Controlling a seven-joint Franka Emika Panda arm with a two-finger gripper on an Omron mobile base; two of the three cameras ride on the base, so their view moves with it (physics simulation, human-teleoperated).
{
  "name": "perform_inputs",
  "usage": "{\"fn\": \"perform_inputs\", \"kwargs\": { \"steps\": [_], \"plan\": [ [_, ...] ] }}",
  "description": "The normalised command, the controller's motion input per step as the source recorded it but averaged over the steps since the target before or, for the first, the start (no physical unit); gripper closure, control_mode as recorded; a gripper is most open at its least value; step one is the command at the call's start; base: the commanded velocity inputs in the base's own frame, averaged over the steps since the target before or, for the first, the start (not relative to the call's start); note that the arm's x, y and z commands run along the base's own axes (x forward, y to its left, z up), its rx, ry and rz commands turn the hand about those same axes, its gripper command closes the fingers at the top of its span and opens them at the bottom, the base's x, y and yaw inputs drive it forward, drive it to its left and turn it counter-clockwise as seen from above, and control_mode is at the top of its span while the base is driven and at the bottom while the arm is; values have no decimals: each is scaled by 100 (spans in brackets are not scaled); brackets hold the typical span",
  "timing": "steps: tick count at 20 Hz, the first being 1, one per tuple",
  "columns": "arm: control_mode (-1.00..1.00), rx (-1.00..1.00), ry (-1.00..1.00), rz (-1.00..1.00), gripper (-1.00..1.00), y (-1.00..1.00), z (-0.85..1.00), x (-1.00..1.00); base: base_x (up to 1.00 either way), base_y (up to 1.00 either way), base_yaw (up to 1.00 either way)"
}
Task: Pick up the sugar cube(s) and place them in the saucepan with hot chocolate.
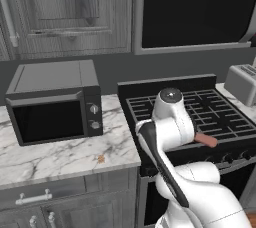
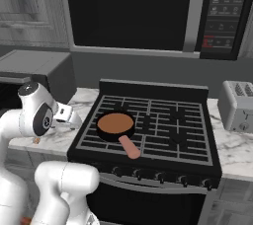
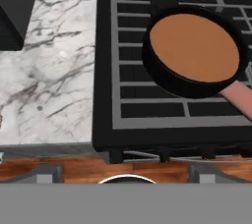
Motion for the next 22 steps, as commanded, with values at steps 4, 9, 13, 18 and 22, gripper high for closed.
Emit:
{"fn": "perform_inputs", "kwargs": {
  "steps": [4,9,13,18,22],
  "plan": [
    [-100,3,16,7,-100,28,0,-1,0,0,0],
    [-100,6,6,7,-100,17,-1,5,0,0,0],
    [-100,1,0,5,-100,36,-13,13,0,0,0],
    [-100,0,2,0,-100,52,-21,10,0,0,0],
    [-100,0,0,-8,-100,39,-11,0,0,0,0]
  ]
}}
